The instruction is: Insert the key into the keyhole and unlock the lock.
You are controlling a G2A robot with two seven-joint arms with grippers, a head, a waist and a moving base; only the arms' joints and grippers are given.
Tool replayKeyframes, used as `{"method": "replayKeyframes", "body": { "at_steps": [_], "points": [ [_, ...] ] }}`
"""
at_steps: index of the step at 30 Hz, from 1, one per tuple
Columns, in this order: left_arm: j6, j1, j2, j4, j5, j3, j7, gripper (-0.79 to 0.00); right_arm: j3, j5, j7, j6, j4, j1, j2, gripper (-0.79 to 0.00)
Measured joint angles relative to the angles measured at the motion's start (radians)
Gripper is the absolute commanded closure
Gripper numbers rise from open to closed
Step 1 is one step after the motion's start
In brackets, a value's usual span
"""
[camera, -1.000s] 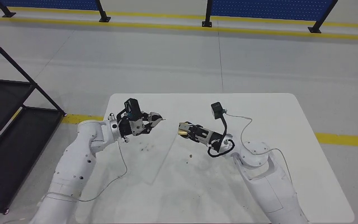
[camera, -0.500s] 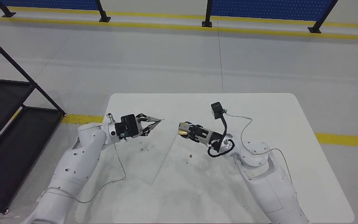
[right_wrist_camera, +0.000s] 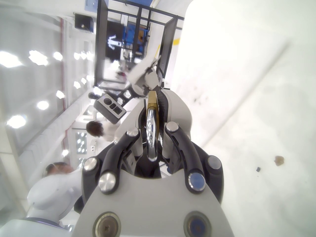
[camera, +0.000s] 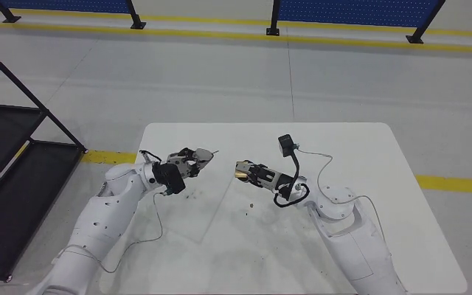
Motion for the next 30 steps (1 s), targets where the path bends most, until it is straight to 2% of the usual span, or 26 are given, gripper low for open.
{"method": "replayKeyframes", "body": {
  "at_steps": [3, 9, 13, 17, 30],
  "points": [
    [0.128, -0.032, 0.008, 0.045, 0.148, 0.016, 0.102, 0.0, 0.0, 0.0, 0.0, 0.0, 0.0, 0.0, 0.0, 0.0],
    [0.348, -0.108, 0.016, 0.153, 0.321, 0.05, 0.269, 0.0, 0.0, 0.0, 0.0, 0.0, 0.0, 0.0, 0.0, 0.0],
    [0.473, -0.15, 0.013, 0.216, 0.348, 0.075, 0.342, 0.0, 0.0, 0.0, 0.0, 0.0, 0.0, 0.0, 0.0, 0.0],
    [0.574, -0.182, 0.005, 0.265, 0.303, 0.095, 0.408, 0.0, 0.0, 0.0, 0.0, 0.0, 0.0, 0.0, 0.0, 0.0],
    [0.585, -0.183, 0.003, 0.268, 0.289, 0.097, 0.409, 0.0, 0.0, 0.0, 0.0, 0.0, 0.0, 0.0, 0.0, 0.0]
  ]
}}
